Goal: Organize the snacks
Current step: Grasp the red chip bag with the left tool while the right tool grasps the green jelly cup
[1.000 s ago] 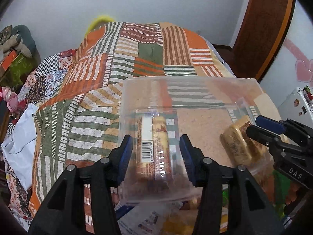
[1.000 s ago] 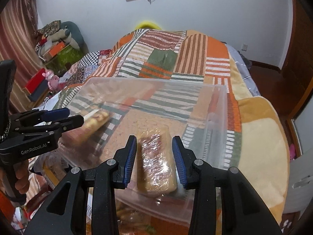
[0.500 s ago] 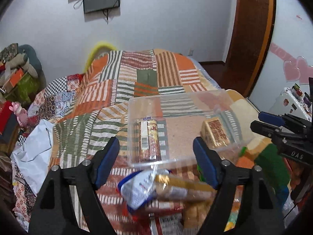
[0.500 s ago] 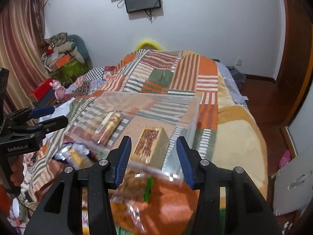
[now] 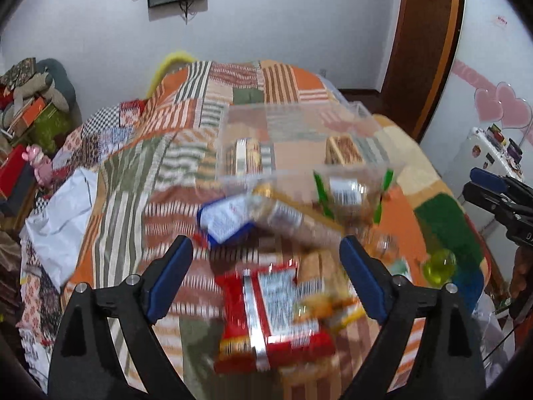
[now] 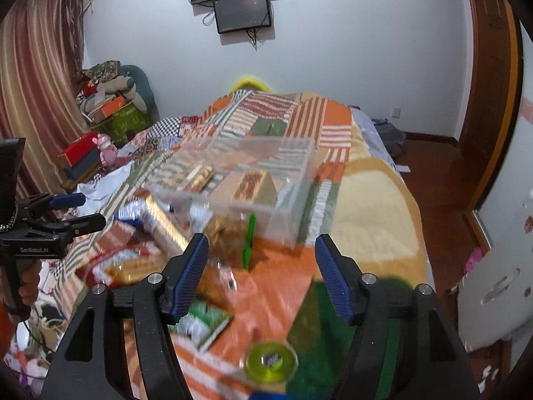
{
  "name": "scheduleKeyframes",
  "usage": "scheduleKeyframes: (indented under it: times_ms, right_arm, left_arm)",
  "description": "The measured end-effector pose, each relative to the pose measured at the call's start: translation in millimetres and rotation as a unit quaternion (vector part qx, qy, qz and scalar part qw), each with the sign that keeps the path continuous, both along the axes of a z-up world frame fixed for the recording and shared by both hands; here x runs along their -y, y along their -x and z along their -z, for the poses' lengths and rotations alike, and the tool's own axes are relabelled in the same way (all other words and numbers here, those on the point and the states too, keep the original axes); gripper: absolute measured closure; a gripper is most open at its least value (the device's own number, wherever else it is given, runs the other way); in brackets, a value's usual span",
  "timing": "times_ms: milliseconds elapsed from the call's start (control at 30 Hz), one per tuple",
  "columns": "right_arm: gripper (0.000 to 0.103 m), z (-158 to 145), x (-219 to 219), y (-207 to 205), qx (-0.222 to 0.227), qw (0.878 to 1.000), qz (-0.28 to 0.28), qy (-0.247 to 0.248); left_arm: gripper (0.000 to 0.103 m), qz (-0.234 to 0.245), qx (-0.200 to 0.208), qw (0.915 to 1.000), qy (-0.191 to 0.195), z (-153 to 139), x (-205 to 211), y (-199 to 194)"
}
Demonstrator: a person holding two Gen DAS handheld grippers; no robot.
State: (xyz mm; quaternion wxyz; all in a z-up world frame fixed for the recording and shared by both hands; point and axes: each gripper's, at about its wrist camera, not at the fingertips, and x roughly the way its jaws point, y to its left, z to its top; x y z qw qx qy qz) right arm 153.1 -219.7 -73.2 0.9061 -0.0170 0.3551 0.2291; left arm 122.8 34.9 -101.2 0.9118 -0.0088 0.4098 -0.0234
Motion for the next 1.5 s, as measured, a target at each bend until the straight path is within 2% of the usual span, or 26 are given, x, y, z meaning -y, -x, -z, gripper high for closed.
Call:
scheduleKeyframes:
  times_ms: [367,533,800,867,933,1000,1133,1300,1500]
  right_arm:
    - [0.039,41,6,19,-0.061,0.998,0.001,0.015]
    - [0.039,54,8,32,-0.071,0.997,0.001,0.031]
    - [0.039,72,19,34,-0.095,0.995,0.014,0.026]
    - [0.045,75,19,32,-0.101,0.995,0.012,0.021]
    - [0.059,78,18,31,-0.109,0.994,0.008,0.021]
    - [0.06,79,19,31,-0.108,0.994,0.009,0.019]
    - [0.061,78,24,31,-0.111,0.994,0.011,0.003]
    - [0.061,75,28,29,-0.116,0.993,0.015,-0.014]
    - [0.061,66,31,27,-0.106,0.994,0.022,-0.027]
  left_arm:
    - [0.012,-0.008,-0.042,0.9986,0.031,39,-3,33]
    - [0.011,-0.01,-0.061,0.9975,0.034,56,2,30]
    - [0.011,-0.028,-0.078,0.9952,0.051,75,0,13]
    - [0.011,-0.033,-0.076,0.9954,0.048,78,0,10]
    - [0.011,-0.038,-0.075,0.9955,0.044,80,0,6]
    - [0.011,-0.045,-0.073,0.9954,0.044,82,-2,3]
    - [0.016,-0.056,-0.06,0.9955,0.046,82,-6,1]
    - [0.026,-0.047,-0.049,0.9973,0.03,79,-5,6]
    - [0.033,-0.042,-0.043,0.9975,0.037,72,-11,19]
